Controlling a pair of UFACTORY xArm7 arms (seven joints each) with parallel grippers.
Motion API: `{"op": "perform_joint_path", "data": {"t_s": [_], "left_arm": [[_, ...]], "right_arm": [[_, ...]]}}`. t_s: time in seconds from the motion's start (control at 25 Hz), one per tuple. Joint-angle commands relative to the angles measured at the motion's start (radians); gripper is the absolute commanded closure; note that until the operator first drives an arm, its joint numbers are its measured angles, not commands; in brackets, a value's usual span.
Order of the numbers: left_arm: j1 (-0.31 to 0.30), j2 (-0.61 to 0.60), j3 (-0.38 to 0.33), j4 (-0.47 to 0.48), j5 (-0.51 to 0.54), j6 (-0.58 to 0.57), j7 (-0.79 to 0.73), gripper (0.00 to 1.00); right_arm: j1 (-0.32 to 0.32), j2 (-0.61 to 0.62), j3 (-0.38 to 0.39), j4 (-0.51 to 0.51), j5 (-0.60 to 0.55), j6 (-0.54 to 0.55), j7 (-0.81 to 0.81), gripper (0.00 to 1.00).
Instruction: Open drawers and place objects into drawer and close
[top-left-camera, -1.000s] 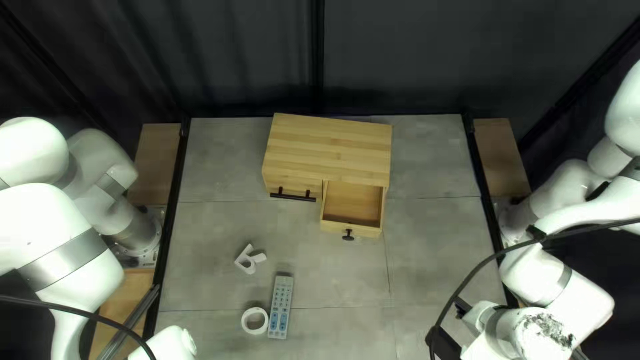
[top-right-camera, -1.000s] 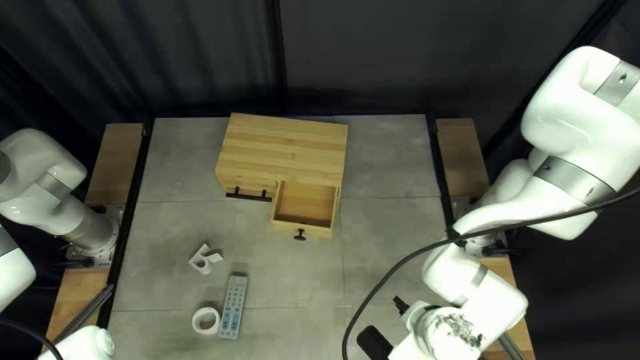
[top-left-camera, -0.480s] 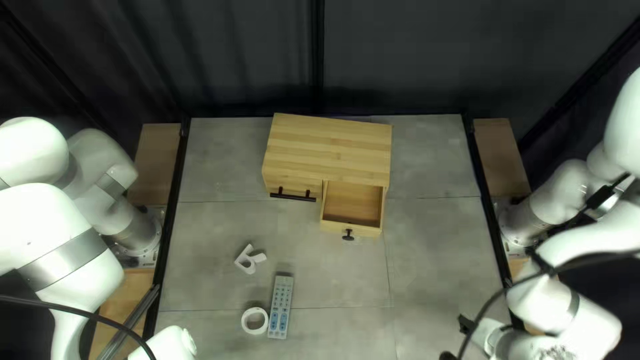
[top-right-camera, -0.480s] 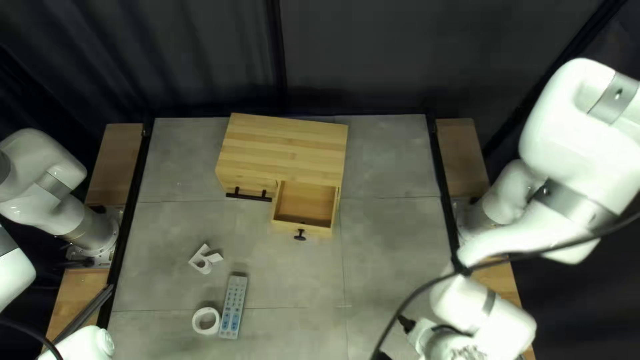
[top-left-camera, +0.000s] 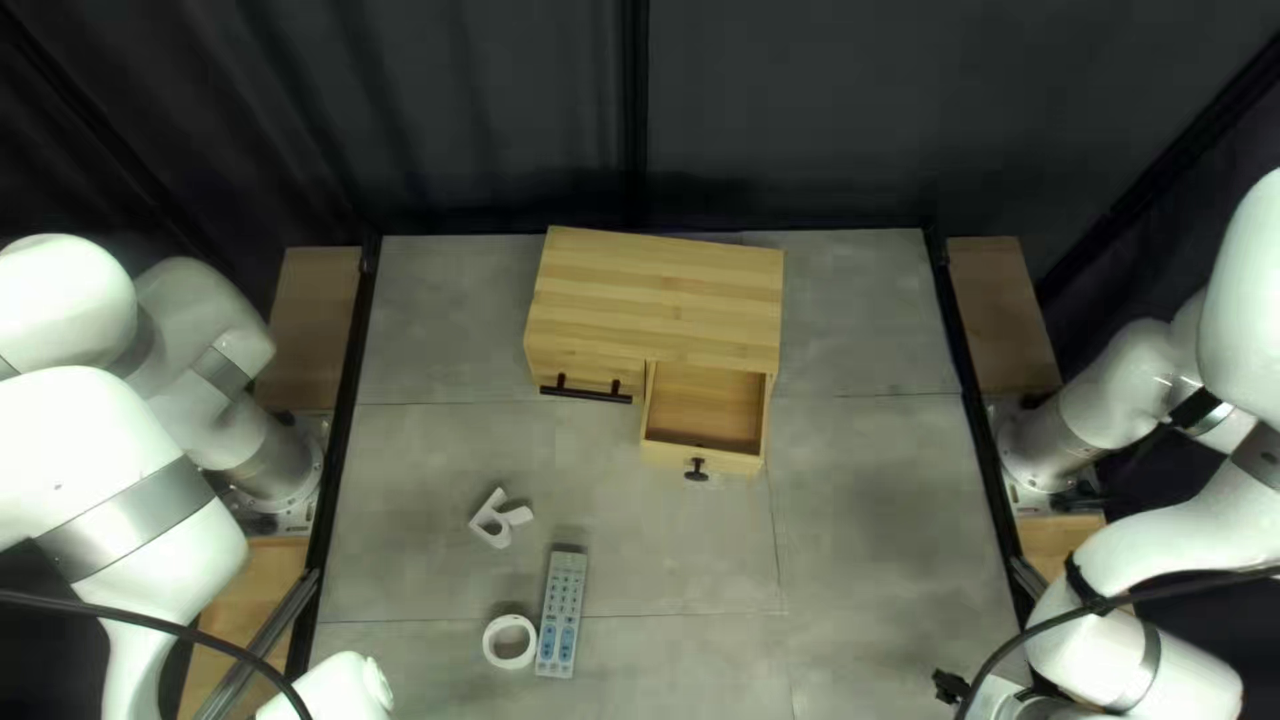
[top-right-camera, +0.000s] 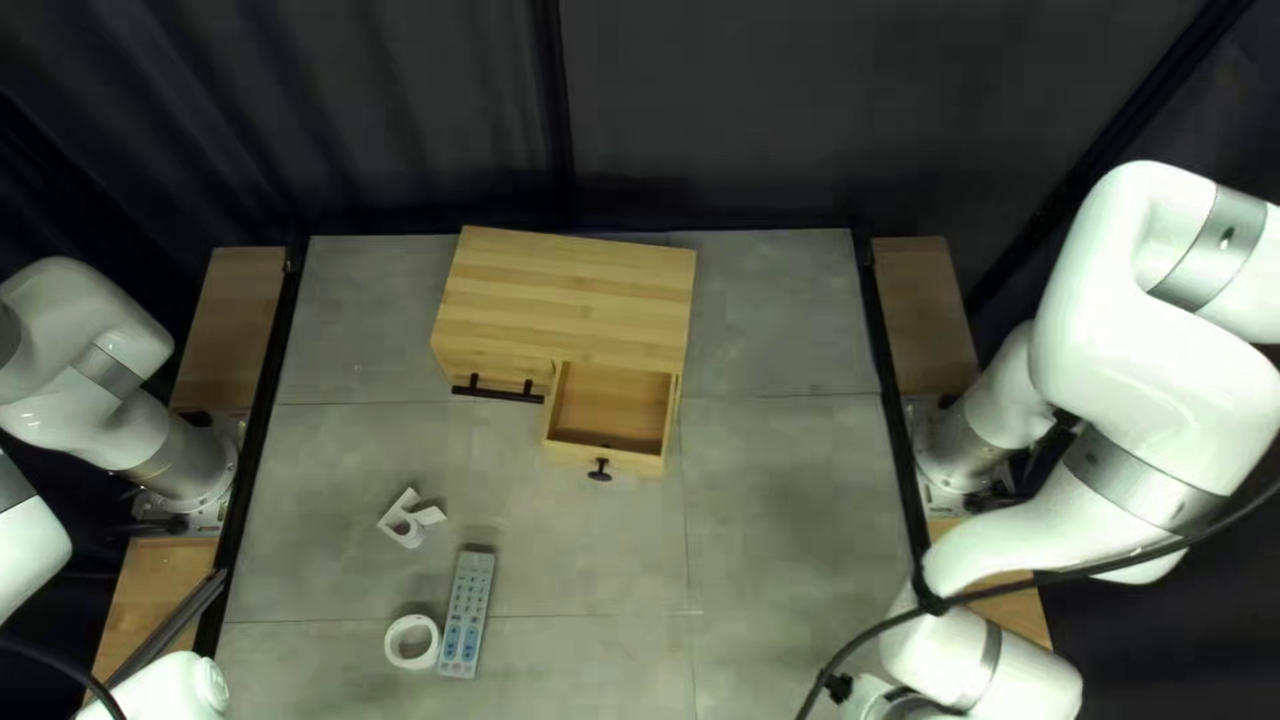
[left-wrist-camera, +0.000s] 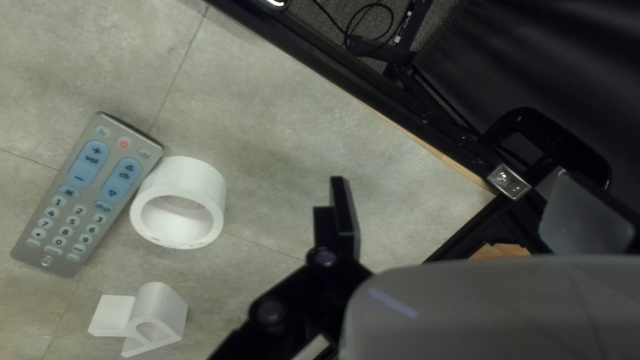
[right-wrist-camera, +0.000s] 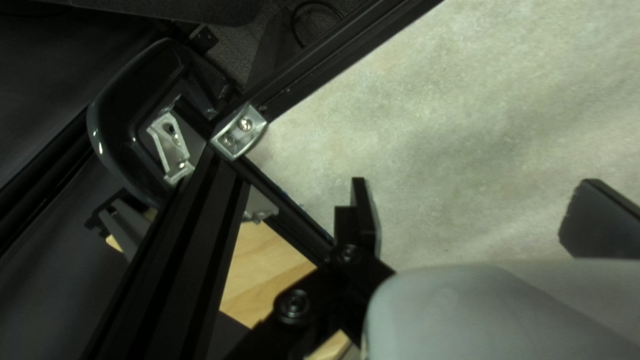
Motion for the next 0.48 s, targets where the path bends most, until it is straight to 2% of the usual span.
{"op": "perform_joint_path", "data": {"t_s": [0.04, 0.24, 0.48], "left_arm": [[0.004, -0.001, -0.001, 0.002, -0.011, -0.001, 0.014, 0.0], [0.009, -0.013, 0.001, 0.006, 0.067, 0.041, 0.145, 0.0], [0.056, -0.169, 0.029, -0.155, 0.116, 0.056, 0.415, 0.0]], "right_arm": [[0.0, 0.0, 0.0, 0.0, 0.0, 0.0, 0.0, 0.0], [0.0, 0.0, 0.0, 0.0, 0.0, 0.0, 0.0, 0.0], [0.0, 0.0, 0.0, 0.0, 0.0, 0.0, 0.0, 0.0]]}}
